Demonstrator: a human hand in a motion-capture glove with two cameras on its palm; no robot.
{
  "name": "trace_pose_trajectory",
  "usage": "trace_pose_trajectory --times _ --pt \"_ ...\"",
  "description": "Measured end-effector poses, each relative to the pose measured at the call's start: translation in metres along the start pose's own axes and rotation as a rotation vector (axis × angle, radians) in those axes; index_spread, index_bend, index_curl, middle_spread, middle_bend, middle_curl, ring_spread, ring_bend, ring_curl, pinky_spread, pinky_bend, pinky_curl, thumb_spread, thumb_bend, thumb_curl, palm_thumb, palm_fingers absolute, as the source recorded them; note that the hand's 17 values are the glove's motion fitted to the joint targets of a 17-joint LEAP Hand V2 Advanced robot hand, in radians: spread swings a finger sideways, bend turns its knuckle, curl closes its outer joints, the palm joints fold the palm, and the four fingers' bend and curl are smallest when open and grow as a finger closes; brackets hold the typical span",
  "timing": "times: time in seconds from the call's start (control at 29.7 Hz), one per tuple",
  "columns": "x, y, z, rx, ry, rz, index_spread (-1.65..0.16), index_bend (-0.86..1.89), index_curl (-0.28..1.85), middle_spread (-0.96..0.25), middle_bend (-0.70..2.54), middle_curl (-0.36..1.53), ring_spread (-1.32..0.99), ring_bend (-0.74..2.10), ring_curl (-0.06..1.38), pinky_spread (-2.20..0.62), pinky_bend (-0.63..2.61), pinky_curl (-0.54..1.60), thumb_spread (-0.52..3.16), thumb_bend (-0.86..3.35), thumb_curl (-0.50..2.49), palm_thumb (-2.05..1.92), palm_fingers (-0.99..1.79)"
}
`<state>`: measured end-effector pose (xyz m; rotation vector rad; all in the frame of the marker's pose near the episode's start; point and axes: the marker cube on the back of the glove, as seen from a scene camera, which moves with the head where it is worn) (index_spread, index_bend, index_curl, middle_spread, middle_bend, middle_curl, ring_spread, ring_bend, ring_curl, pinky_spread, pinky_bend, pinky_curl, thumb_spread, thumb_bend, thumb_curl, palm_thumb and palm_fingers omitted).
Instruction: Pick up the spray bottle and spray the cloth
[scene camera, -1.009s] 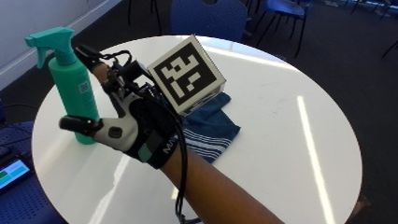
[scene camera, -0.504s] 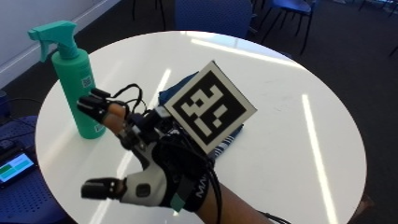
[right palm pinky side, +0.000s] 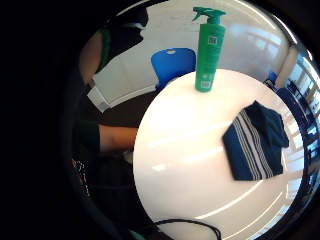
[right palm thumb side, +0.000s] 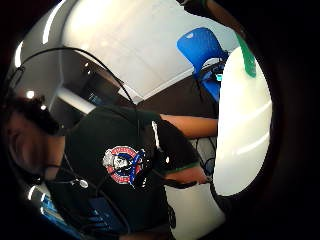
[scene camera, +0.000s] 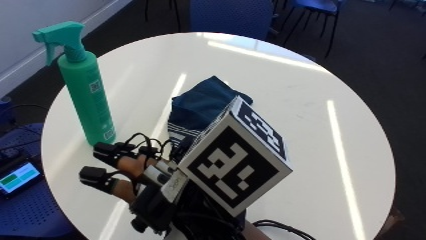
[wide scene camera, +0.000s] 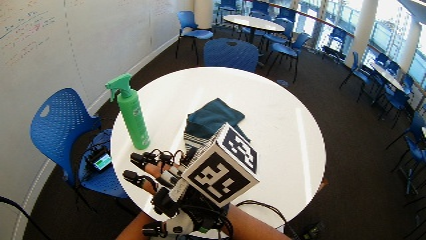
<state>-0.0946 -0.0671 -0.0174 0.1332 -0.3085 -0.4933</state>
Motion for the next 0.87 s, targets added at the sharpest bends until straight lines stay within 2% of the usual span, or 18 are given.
trace_pose_trajectory --times 0.87 --pt "0.000 0.001 -0.014 0.037 0.056 -0.011 -0.46 0.18 0.33 -0.11 0.17 0.30 -0.06 0.22 0.29 0.23 0.24 0.33 1.09 -0.02 0.38 0.50 0.44"
